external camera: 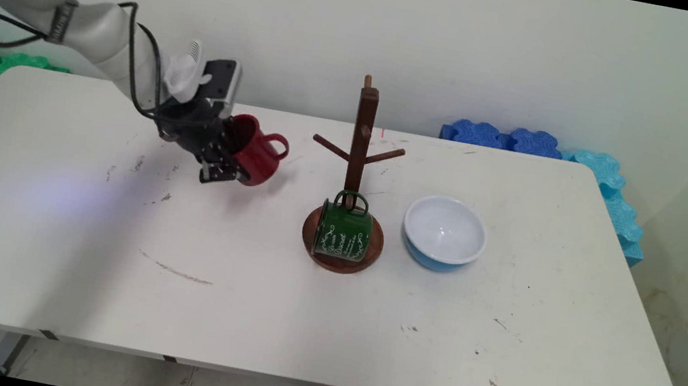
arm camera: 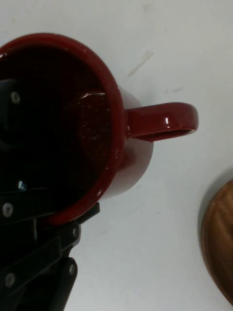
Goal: Place the picked object on the table
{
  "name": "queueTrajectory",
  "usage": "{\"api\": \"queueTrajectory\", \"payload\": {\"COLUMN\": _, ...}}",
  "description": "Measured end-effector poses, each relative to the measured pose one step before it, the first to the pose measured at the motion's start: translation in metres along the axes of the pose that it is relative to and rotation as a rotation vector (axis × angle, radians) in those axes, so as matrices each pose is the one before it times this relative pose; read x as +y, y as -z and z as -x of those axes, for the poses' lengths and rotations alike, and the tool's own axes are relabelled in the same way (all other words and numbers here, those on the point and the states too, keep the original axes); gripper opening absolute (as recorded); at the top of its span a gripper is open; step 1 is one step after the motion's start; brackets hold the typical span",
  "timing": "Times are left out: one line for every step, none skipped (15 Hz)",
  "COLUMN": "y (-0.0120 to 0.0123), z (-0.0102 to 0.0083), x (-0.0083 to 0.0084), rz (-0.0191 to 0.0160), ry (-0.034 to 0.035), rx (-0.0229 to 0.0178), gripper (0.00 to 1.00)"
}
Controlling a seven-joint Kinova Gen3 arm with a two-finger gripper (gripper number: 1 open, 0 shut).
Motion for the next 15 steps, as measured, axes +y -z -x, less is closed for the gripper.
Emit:
{"api": "queueTrajectory", "payload": {"y": -0.00454, "z": -0.00078, "x": -0.00125, "rz": 0.00161, "ry": -0.01156, "rx": -0.00401, "gripper": 0.00}}
{"api": "queueTrajectory", "payload": {"y": -0.00520, "z": -0.00089, "x": -0.00139, "rz": 0.00210, "ry": -0.01197, "rx": -0.00429, "gripper": 0.00}}
{"api": "queueTrajectory", "payload": {"y": -0.00500, "z": -0.00101, "x": -0.00138, "rz": 0.00234, "ry": -0.01125, "rx": -0.00374, "gripper": 0.00}}
{"api": "queueTrajectory", "payload": {"y": -0.00419, "z": -0.00100, "x": -0.00127, "rz": 0.00191, "ry": -0.00931, "rx": -0.00286, "gripper": 0.00}}
{"api": "queueTrajectory", "payload": {"y": -0.00265, "z": -0.00054, "x": -0.00086, "rz": 0.00119, "ry": -0.00520, "rx": -0.00199, "gripper": 0.00}}
{"api": "queueTrajectory", "payload": {"y": -0.00384, "z": -0.00069, "x": -0.00127, "rz": 0.00154, "ry": -0.00664, "rx": -0.00304, "gripper": 0.00}}
{"api": "queueTrajectory", "payload": {"y": -0.00231, "z": -0.00050, "x": -0.00085, "rz": 0.00122, "ry": -0.00385, "rx": -0.00190, "gripper": 0.00}}
{"api": "queueTrajectory", "payload": {"y": -0.00344, "z": -0.00083, "x": -0.00136, "rz": 0.00191, "ry": -0.00487, "rx": -0.00308, "gripper": 0.00}}
{"api": "queueTrajectory", "payload": {"y": -0.00215, "z": -0.00047, "x": -0.00086, "rz": 0.00127, "ry": -0.00282, "rx": -0.00208, "gripper": 0.00}}
{"api": "queueTrajectory", "payload": {"y": -0.00311, "z": -0.00060, "x": -0.00114, "rz": 0.00238, "ry": -0.00343, "rx": -0.00305, "gripper": 0.00}}
{"api": "queueTrajectory", "payload": {"y": -0.00193, "z": -0.00051, "x": -0.00077, "rz": 0.00120, "ry": -0.00202, "rx": -0.00186, "gripper": 0.00}}
{"api": "queueTrajectory", "payload": {"y": -0.00277, "z": -0.00068, "x": -0.00108, "rz": 0.00207, "ry": -0.00262, "rx": -0.00272, "gripper": 0.00}}
{"api": "queueTrajectory", "payload": {"y": -0.00178, "z": -0.00053, "x": -0.00060, "rz": 0.00152, "ry": -0.00184, "rx": -0.00155, "gripper": 0.00}}
{"api": "queueTrajectory", "payload": {"y": -0.00242, "z": -0.00076, "x": -0.00087, "rz": 0.00208, "ry": -0.00255, "rx": -0.00215, "gripper": 0.00}}
{"api": "queueTrajectory", "payload": {"y": -0.00173, "z": -0.00050, "x": -0.00061, "rz": 0.00154, "ry": -0.00171, "rx": -0.00162, "gripper": 0.00}}
